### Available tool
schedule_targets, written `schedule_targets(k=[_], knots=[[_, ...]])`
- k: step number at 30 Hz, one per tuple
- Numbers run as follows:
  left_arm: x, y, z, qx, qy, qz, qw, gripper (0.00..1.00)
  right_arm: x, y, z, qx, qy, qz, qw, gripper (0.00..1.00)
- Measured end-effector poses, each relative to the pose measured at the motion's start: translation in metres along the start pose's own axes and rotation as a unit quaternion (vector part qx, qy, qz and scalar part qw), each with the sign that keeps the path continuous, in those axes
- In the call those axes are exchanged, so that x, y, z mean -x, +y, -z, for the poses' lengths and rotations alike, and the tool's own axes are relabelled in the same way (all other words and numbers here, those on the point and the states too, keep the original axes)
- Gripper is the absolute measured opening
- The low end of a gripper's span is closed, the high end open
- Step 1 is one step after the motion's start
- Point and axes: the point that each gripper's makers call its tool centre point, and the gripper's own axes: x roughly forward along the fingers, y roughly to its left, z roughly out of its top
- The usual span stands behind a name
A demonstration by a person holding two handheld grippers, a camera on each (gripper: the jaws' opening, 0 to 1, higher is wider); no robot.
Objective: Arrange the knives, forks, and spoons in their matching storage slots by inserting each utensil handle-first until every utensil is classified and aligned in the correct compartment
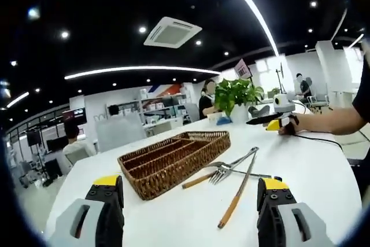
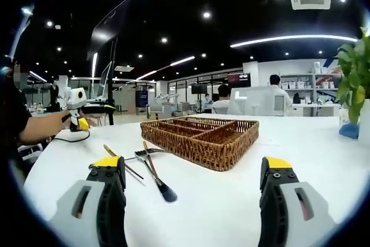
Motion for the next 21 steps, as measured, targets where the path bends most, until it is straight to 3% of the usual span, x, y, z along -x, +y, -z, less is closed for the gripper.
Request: schedule_targets(k=[4, 10, 12, 21], knots=[[-0.026, 0.012, -0.005, 0.024, -0.022, -0.006, 0.9994, 1.0, 0.0, 0.001, 0.0, -0.003, -0.001, -0.002, 1.0, 1.0], [-0.052, 0.016, 0.013, 0.033, -0.017, 0.001, 0.9993, 1.0, 0.0, 0.001, 0.0, -0.005, -0.003, -0.002, 1.0, 1.0], [-0.054, 0.012, 0.012, 0.051, -0.039, 0.015, 0.9978, 1.0, 0.0, 0.001, 0.0, -0.007, -0.004, -0.002, 1.0, 1.0], [-0.045, 0.01, 0.025, 0.038, -0.028, 0.024, 0.9986, 1.0, -0.001, 0.001, 0.002, -0.006, 0.0, -0.005, 1.0, 1.0]])
